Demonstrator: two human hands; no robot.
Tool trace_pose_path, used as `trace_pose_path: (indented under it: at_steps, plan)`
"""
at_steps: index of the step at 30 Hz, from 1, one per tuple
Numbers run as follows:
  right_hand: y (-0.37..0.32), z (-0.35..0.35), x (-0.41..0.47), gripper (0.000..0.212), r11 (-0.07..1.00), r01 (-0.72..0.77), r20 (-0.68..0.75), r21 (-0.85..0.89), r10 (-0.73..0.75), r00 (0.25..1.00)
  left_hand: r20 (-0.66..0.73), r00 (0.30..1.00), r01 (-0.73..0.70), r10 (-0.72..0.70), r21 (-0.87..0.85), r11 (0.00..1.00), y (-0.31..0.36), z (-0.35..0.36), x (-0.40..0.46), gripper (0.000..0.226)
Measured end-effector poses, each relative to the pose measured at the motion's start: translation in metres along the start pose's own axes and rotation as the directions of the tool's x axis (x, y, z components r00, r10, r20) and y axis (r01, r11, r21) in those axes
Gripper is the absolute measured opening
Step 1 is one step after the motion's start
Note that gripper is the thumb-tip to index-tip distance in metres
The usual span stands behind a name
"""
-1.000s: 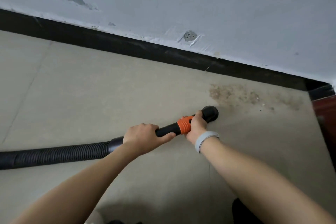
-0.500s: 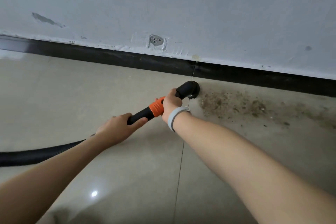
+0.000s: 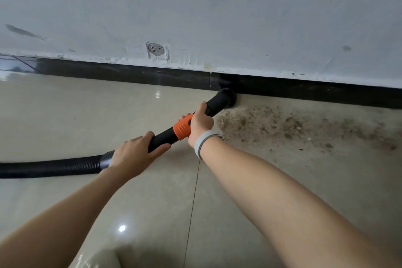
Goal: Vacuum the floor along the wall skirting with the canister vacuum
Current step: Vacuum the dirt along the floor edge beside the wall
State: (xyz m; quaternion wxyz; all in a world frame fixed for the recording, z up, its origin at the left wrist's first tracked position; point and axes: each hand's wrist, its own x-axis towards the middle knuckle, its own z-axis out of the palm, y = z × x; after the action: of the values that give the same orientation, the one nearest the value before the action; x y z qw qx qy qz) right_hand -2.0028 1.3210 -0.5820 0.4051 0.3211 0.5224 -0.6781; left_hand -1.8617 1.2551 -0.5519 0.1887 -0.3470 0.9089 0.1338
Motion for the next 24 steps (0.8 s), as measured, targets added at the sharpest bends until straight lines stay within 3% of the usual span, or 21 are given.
trace_pose_path:
  at_steps: [7, 18, 24]
  plan:
    - [-0.016, -0.041, 0.009, 0.045, 0.997, 0.058, -0.057, -0.046, -0.06, 0.997, -0.029, 0.984, -0.176, 0.177, 0.041, 0.984, 0.024, 0.024, 0.013, 0.046]
    - [-0.054, -0.088, 0.004, 0.054, 0.992, 0.098, -0.168, -0.083, -0.111, 0.979, 0.057, 0.95, -0.308, 0.306, 0.022, 0.951, 0.079, 0.015, 0.019, 0.05]
    - [-0.085, -0.124, -0.007, 0.046, 0.987, 0.145, -0.146, 0.068, -0.134, 0.98, 0.05, 0.928, -0.37, 0.369, 0.015, 0.929, 0.126, 0.017, 0.015, 0.047]
